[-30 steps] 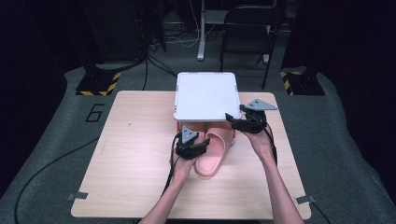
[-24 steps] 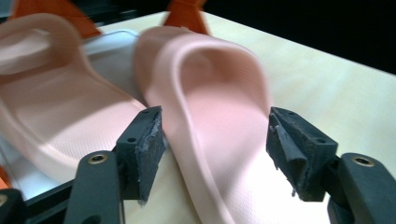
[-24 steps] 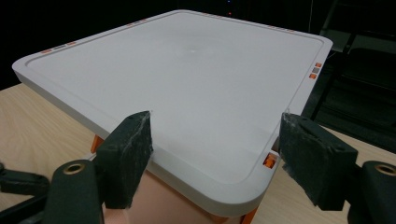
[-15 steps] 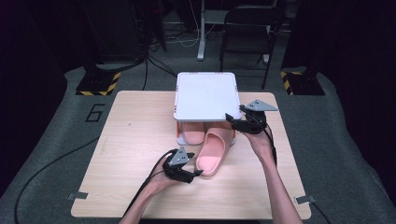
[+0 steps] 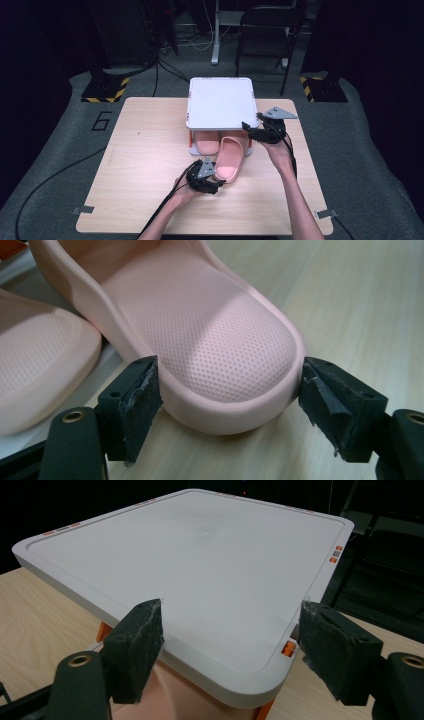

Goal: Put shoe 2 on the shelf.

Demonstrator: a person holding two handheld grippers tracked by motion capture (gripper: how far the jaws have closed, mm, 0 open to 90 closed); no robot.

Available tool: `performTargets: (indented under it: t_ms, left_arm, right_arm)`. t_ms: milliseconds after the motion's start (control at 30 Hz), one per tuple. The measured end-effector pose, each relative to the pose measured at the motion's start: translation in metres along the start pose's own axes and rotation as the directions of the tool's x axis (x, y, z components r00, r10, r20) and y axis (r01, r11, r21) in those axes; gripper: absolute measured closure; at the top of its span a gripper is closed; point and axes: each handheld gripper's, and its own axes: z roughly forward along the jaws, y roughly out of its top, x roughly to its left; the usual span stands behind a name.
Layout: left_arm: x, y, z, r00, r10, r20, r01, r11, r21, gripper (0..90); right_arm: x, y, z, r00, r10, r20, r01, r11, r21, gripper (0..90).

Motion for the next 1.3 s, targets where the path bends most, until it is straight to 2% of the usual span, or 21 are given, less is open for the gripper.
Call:
performTargets:
  t_ms: [100, 200, 233, 300, 400, 500, 533, 600, 667, 700, 767, 800, 867, 900, 933, 1033, 1167, 1300]
  left_arm:
    - [0.001, 0.007, 0.007, 0.9986, -0.030, -0.043, 0.030, 0.9994, -0.015, 26.9]
    - [0.003, 0.014, 0.014, 0.9933, -0.070, -0.091, 0.068, 0.9973, -0.027, 29.9]
    - [0.004, 0.016, 0.017, 0.9919, -0.085, -0.094, 0.083, 0.9962, -0.025, 29.8]
    - [0.005, 0.018, 0.020, 0.9896, -0.088, -0.114, 0.085, 0.9961, -0.024, 30.0]
    - [0.005, 0.021, 0.026, 0.9814, -0.117, -0.152, 0.113, 0.9929, -0.038, 30.7]
    - [0.005, 0.023, 0.029, 0.9783, -0.118, -0.171, 0.111, 0.9927, -0.047, 30.9]
    - [0.003, 0.024, 0.028, 0.9800, -0.101, -0.171, 0.093, 0.9942, -0.055, 31.8]
    - [0.001, 0.026, 0.026, 0.9870, -0.084, -0.137, 0.071, 0.9929, -0.095, 33.8]
    - [-0.002, 0.027, 0.028, 0.9944, -0.064, -0.085, 0.054, 0.9918, -0.116, 34.4]
    - [-0.002, 0.027, 0.030, 0.9957, -0.051, -0.077, 0.043, 0.9939, -0.101, 34.7]
    - [-0.004, 0.029, 0.034, 0.9958, -0.024, -0.088, 0.015, 0.9949, -0.100, 34.8]
    - [-0.004, 0.030, 0.034, 0.9954, -0.027, -0.092, 0.018, 0.9954, -0.094, 36.8]
    - [0.000, 0.033, 0.036, 0.9919, -0.011, -0.126, 0.003, 0.9982, -0.061, 38.6]
    - [0.003, 0.034, 0.038, 0.9891, -0.019, -0.146, 0.012, 0.9987, -0.050, 38.9]
    - [0.006, 0.034, 0.039, 0.9882, -0.046, -0.146, 0.039, 0.9980, -0.050, 37.9]
    - [0.013, 0.034, 0.042, 0.9839, -0.080, -0.160, 0.072, 0.9960, -0.052, 37.5]
    - [0.016, 0.036, 0.046, 0.9808, -0.090, -0.173, 0.082, 0.9954, -0.048, 38.0]
    - [0.017, 0.037, 0.050, 0.9738, -0.113, -0.197, 0.104, 0.9931, -0.054, 38.6]
  right_arm:
    - [-0.001, 0.000, 0.000, 1.0000, 0.001, 0.001, -0.001, 1.000, -0.002, 26.0]
    - [-0.002, 0.000, 0.000, 1.0000, -0.005, 0.001, 0.005, 1.000, -0.004, 26.0]
    - [-0.001, 0.000, -0.001, 1.0000, 0.000, 0.003, 0.000, 1.000, -0.003, 26.0]
    - [-0.002, 0.000, -0.001, 1.0000, -0.005, 0.000, 0.005, 1.000, -0.002, 26.0]
    - [-0.002, 0.000, -0.001, 1.0000, -0.004, 0.000, 0.004, 1.000, -0.001, 26.0]
    - [-0.003, 0.000, -0.001, 1.0000, -0.009, 0.000, 0.009, 1.000, -0.001, 26.0]
    - [-0.003, 0.000, -0.001, 1.0000, -0.006, 0.001, 0.006, 1.000, 0.000, 26.0]
    - [-0.004, 0.000, -0.002, 1.0000, -0.006, 0.002, 0.006, 1.000, 0.001, 26.0]
    - [-0.004, 0.000, -0.002, 1.0000, -0.009, -0.001, 0.009, 1.000, 0.004, 26.0]
    - [-0.004, 0.000, -0.002, 1.0000, -0.005, 0.002, 0.005, 1.000, 0.002, 26.0]
    - [-0.004, 0.000, -0.002, 1.0000, -0.008, 0.001, 0.008, 1.000, 0.004, 25.9]
    - [-0.004, 0.000, -0.002, 1.0000, -0.009, 0.002, 0.009, 1.000, 0.004, 26.0]
    - [-0.004, 0.000, -0.002, 1.0000, -0.008, 0.002, 0.008, 1.000, 0.004, 26.0]
    - [-0.004, 0.000, -0.002, 1.0000, -0.008, 0.002, 0.008, 1.000, 0.004, 26.0]
    - [-0.004, 0.000, -0.002, 1.0000, -0.007, 0.002, 0.007, 1.000, 0.004, 26.0]
    - [-0.005, 0.000, -0.002, 1.0000, -0.004, 0.002, 0.004, 1.000, 0.003, 25.9]
    - [-0.005, -0.001, -0.002, 1.0000, 0.002, 0.002, -0.002, 1.000, -0.001, 25.9]
    - [-0.005, -0.001, -0.002, 1.0000, 0.003, 0.004, -0.003, 1.000, -0.001, 26.0]
